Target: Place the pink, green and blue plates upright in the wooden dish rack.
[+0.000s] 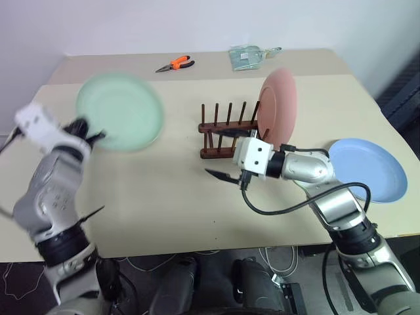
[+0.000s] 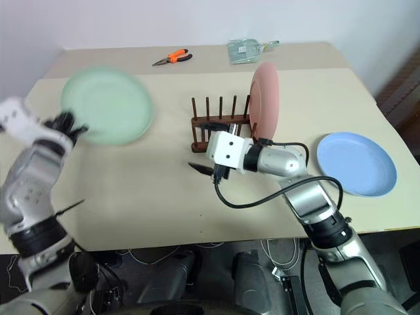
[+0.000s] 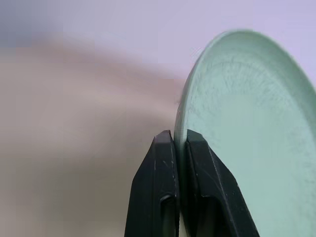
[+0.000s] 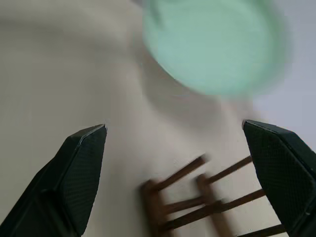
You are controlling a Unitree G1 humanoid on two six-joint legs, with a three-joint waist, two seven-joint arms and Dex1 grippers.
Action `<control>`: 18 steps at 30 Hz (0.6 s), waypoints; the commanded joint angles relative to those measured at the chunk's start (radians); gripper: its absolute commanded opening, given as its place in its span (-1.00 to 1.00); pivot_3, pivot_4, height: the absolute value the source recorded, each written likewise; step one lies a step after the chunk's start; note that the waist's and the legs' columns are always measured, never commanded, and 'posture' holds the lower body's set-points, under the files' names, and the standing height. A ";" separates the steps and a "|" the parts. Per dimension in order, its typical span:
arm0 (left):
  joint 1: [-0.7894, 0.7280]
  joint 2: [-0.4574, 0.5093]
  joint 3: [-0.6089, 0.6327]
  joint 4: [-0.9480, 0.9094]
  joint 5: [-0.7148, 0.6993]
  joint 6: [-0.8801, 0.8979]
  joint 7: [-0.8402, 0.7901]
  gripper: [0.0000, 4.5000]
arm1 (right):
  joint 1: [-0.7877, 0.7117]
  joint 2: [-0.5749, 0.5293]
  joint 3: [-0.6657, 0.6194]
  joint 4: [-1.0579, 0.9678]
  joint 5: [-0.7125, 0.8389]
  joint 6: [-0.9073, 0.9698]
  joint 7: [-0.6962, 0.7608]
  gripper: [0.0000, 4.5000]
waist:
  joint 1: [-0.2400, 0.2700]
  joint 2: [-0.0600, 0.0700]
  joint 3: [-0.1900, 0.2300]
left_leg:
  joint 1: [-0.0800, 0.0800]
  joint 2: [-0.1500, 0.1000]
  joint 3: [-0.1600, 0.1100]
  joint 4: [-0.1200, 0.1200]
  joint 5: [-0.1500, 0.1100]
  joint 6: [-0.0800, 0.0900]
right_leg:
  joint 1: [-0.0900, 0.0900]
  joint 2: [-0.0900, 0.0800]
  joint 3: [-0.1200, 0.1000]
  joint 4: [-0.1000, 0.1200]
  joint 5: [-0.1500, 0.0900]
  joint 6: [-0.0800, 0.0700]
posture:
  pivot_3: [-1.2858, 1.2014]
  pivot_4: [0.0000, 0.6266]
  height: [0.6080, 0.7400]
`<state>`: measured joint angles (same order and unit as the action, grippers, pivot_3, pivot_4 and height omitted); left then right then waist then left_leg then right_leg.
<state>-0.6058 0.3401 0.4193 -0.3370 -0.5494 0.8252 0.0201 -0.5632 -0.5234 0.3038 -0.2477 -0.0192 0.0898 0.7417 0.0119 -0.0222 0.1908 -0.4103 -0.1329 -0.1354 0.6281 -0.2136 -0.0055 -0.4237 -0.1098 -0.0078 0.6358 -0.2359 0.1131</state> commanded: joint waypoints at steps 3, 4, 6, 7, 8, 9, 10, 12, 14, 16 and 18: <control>-0.111 -0.043 -0.139 -0.083 -0.003 0.052 0.031 -0.97 | -0.077 0.044 0.028 0.077 -0.156 -0.160 -0.093 1.00 | -0.018 0.000 0.000 | 0.000 0.001 0.003 -0.002 0.002 0.000 | -0.001 0.001 0.003 -0.002 0.001 0.000 | 0.03 -0.52 1.00; -0.123 -0.052 -0.160 -0.091 -0.003 0.065 0.036 -0.97 | -0.094 0.046 0.037 0.101 -0.203 -0.185 -0.121 1.00 | -0.022 0.000 0.000 | 0.000 0.002 0.003 -0.002 0.002 0.000 | -0.002 0.002 0.003 -0.001 0.002 0.000 | 0.03 -0.52 1.00; -0.138 -0.068 -0.191 -0.107 -0.004 0.080 0.039 -0.97 | -0.125 0.048 0.053 0.155 -0.299 -0.225 -0.181 1.00 | -0.026 0.000 0.000 | 0.000 0.004 0.003 -0.001 0.002 -0.001 | -0.002 0.005 0.003 -0.001 0.002 -0.001 | 0.03 -0.52 1.00; -0.143 -0.082 -0.195 -0.113 -0.012 0.089 0.045 -0.97 | -0.138 0.046 0.061 0.181 -0.338 -0.245 -0.202 1.00 | -0.025 0.000 0.000 | 0.000 0.006 0.003 -0.001 0.002 -0.002 | -0.002 0.007 0.004 -0.001 0.003 -0.003 | 0.03 -0.52 1.00; -0.146 -0.096 -0.196 -0.118 -0.020 0.096 0.052 -0.97 | -0.145 0.043 0.069 0.205 -0.367 -0.263 -0.214 1.00 | -0.023 0.000 0.000 | 0.000 0.007 0.003 -0.002 0.002 -0.003 | -0.003 0.008 0.004 -0.001 0.004 -0.003 | 0.03 -0.52 1.00; -0.142 -0.109 -0.202 -0.126 -0.028 0.105 0.055 -1.00 | -0.151 0.039 0.077 0.230 -0.394 -0.274 -0.226 0.89 | -0.023 0.000 0.000 | 0.000 0.008 0.003 -0.002 0.003 -0.004 | -0.003 0.008 0.004 -0.002 0.004 -0.004 | 0.03 -0.52 1.00; -0.139 -0.118 -0.206 -0.133 -0.031 0.113 0.057 -1.00 | -0.154 0.038 0.080 0.248 -0.411 -0.284 -0.233 0.76 | -0.023 0.000 0.000 | 0.000 0.008 0.003 -0.002 0.003 -0.004 | -0.003 0.009 0.004 -0.002 0.004 -0.005 | 0.03 -0.52 1.00; -0.125 -0.127 -0.207 -0.147 -0.036 0.126 0.059 -1.00 | -0.154 0.040 0.075 0.265 -0.432 -0.293 -0.248 0.41 | -0.023 0.000 0.000 | 0.000 0.009 0.003 -0.002 0.003 -0.005 | -0.003 0.009 0.004 -0.002 0.005 -0.005 | 0.03 -0.52 1.00; -0.113 -0.134 -0.191 -0.153 -0.043 0.133 0.062 -1.00 | -0.154 0.042 0.069 0.273 -0.441 -0.303 -0.254 -0.03 | -0.023 0.000 0.000 | 0.000 0.009 0.003 -0.001 0.003 -0.005 | -0.003 0.010 0.004 -0.002 0.005 -0.005 | 0.03 -0.52 1.00; -0.107 -0.138 -0.180 -0.153 -0.052 0.135 0.060 -1.00 | -0.153 0.044 0.066 0.277 -0.445 -0.310 -0.255 -0.47 | -0.024 0.000 0.000 | 0.000 0.009 0.003 -0.001 0.003 -0.005 | -0.003 0.010 0.004 -0.002 0.005 -0.005 | 0.03 -0.52 1.00; -0.113 -0.165 -0.144 -0.149 -0.082 0.125 0.068 -0.68 | -0.151 0.046 0.065 0.280 -0.449 -0.320 -0.261 -0.93 | -0.023 0.000 0.000 | 0.000 0.009 0.003 -0.001 0.003 -0.005 | -0.003 0.011 0.004 -0.002 0.005 -0.006 | 0.03 -0.52 1.00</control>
<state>-0.7056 0.1883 0.2504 -0.4394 -0.5892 0.9680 0.0910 -0.6970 -0.4849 0.3892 0.0384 -0.4629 -0.2237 0.4952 -0.0114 -0.0219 0.1907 -0.4102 -0.1235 -0.1324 0.6266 -0.2103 -0.0104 -0.4264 -0.0992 -0.0036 0.6340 -0.2309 0.1074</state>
